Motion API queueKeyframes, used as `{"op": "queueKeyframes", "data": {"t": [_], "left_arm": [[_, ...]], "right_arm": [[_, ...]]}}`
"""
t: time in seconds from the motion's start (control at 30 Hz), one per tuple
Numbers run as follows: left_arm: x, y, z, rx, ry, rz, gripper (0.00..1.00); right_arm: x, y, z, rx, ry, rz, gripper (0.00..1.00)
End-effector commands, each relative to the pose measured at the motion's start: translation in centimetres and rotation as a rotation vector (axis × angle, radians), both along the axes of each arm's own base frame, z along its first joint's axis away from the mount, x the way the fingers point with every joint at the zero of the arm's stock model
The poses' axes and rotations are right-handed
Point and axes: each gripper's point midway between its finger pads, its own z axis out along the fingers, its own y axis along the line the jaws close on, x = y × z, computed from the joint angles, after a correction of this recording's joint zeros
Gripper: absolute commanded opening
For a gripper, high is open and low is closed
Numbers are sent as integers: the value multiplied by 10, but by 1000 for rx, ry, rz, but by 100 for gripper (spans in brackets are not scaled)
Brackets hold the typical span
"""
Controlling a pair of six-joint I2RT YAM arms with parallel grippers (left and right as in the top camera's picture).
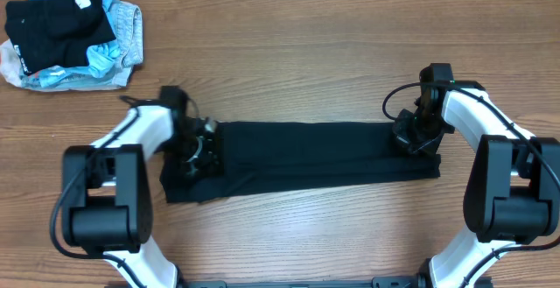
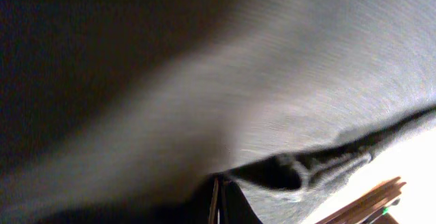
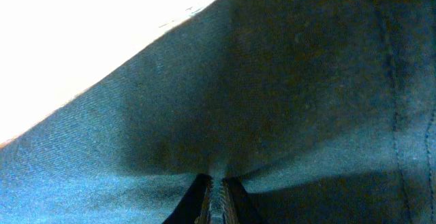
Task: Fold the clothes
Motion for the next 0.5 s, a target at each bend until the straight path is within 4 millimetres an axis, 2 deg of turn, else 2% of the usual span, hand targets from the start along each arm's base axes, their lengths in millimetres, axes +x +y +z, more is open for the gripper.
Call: {"op": "queueKeyframes", "data": {"t": [0.0, 0.1, 0.23, 0.37, 0.47], "left_arm": [[-12, 64, -23, 194, 77, 120, 4], [-9, 97, -22, 242, 98, 240, 4], [11, 126, -8, 249, 50, 325, 4], [33, 159, 19, 332, 10, 362, 4], [49, 179, 49, 413, -15, 378, 4]], "right_arm": [[-8, 2, -10, 7, 27, -2, 8], [-8, 12, -8, 51, 23, 26, 16], [-8, 33, -6, 111, 15, 77, 30], [-5, 52, -1, 127, 5, 130, 37], [2, 65, 10, 125, -7, 169, 44]]}}
